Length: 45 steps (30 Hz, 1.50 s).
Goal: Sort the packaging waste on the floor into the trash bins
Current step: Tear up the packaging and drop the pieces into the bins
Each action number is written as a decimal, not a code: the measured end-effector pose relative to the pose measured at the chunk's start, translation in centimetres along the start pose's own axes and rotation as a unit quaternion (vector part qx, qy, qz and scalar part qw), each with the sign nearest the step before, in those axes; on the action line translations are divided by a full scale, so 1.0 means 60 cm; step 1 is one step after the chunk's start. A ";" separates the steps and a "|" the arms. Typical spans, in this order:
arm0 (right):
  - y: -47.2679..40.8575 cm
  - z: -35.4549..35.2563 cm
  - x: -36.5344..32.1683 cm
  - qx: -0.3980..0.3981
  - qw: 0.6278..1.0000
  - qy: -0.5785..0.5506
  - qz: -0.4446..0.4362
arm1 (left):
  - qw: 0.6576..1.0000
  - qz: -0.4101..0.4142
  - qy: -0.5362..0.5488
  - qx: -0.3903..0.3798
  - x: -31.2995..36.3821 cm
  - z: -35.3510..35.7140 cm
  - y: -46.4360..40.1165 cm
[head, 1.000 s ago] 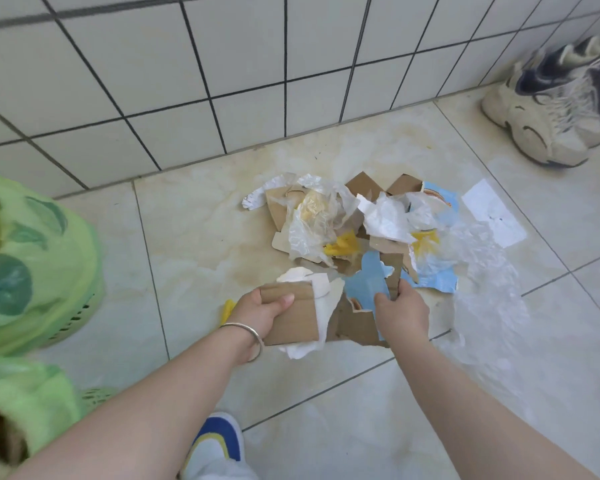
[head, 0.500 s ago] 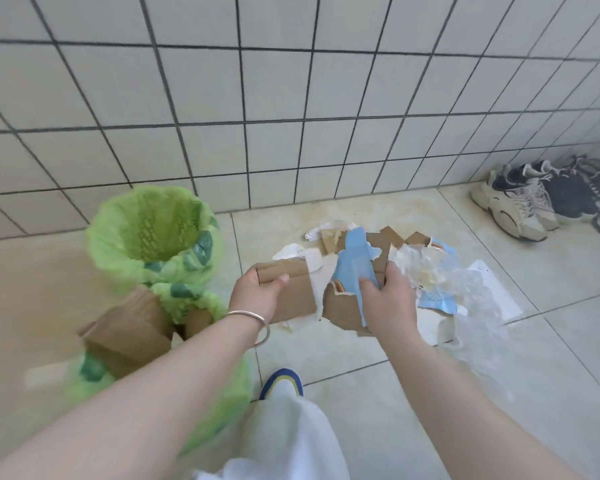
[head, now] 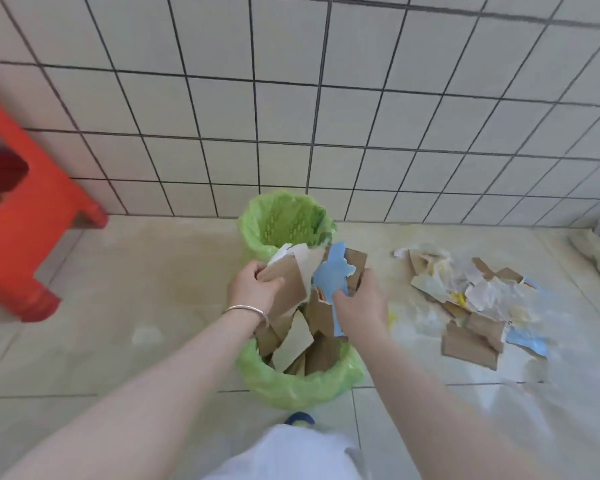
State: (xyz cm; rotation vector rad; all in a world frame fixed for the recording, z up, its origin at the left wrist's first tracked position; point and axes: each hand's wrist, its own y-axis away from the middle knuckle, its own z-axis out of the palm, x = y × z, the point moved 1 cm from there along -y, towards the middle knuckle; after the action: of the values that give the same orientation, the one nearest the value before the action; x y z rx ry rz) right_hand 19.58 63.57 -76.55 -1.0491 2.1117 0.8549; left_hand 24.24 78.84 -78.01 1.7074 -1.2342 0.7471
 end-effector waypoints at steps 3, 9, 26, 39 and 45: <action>-0.015 0.042 0.029 -0.021 0.999 0.017 0.033 | 0.996 -0.027 -0.080 -0.028 -0.041 0.018 -0.012; -0.042 0.135 0.097 -0.086 0.991 0.022 0.102 | 0.947 -0.022 -0.298 -0.120 -0.130 0.088 -0.049; -0.100 0.156 0.121 -0.199 0.958 0.181 0.103 | 0.801 0.085 -0.567 -0.174 -0.119 0.152 -0.074; -0.019 -0.120 0.134 -0.038 0.996 0.063 0.040 | 0.742 0.244 -0.600 -0.176 0.108 0.235 0.087; -0.050 -0.247 0.223 0.050 0.995 0.000 0.090 | 0.744 0.280 -0.552 -0.251 0.149 0.377 0.120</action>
State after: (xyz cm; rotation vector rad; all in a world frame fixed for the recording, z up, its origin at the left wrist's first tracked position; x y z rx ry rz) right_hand 11.95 44.98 -78.64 -0.8157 2.2495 0.8226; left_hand 19.86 53.84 -78.14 1.2379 -2.5388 -0.4557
